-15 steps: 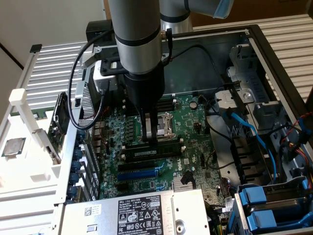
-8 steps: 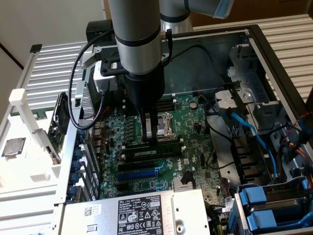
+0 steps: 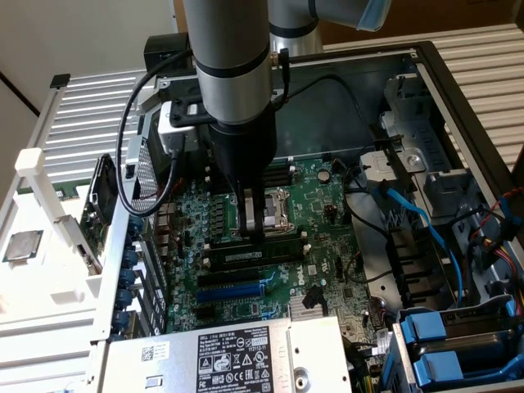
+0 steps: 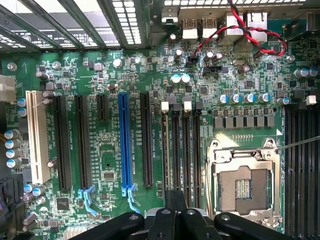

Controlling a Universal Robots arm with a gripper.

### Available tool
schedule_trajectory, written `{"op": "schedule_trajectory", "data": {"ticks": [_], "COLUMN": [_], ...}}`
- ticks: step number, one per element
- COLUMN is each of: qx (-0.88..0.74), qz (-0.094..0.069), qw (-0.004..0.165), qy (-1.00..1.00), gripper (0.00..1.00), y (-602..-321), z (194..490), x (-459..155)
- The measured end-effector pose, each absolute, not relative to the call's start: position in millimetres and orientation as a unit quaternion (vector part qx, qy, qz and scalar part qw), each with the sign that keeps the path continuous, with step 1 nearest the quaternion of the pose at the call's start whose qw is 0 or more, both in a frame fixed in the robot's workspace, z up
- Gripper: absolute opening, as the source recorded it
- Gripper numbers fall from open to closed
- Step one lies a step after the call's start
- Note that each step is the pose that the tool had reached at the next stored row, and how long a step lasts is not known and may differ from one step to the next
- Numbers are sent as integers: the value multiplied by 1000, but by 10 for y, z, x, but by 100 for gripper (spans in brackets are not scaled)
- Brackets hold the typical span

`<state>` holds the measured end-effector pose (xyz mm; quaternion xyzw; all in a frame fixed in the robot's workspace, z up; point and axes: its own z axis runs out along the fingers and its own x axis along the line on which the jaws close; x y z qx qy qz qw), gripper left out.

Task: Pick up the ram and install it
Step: 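Press down the ram until it locks into place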

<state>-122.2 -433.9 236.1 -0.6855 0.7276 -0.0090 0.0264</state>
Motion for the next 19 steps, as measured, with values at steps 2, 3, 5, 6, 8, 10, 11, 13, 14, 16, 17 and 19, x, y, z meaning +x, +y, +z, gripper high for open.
{"op": "schedule_trajectory", "data": {"ticks": [2, 3, 5, 6, 8, 10, 11, 13, 14, 16, 17, 19], "qx": [-685, -685, -685, -685, -685, -685, -685, -685, -685, -685, -685, -685], "qz": [-9, -9, -9, -9, -9, -9, -9, -9, -9, -9, -9, -9], "qw": [26, 26, 26, 27, 26, 26, 26, 26, 27, 27, 27, 26], "qy": [728, 728, 728, 728, 728, 728, 728, 728, 728, 728, 728, 728], "gripper": [11, 11, 11, 11, 11, 11, 11, 11, 11, 11, 11, 11], "y": [-4338, -4338, -4338, -4338, -4338, -4338, -4338, -4338, -4338, -4338, -4338, -4338], "z": [2359, 2359, 2354, 2351, 2347, 2342, 2341, 2339, 2336, 2332, 2329, 2325], "x": [-1220, -1220, -1220, -1220, -1220, -1220, -1220, -1220, -1220, -1220, -1220, -1220]}}
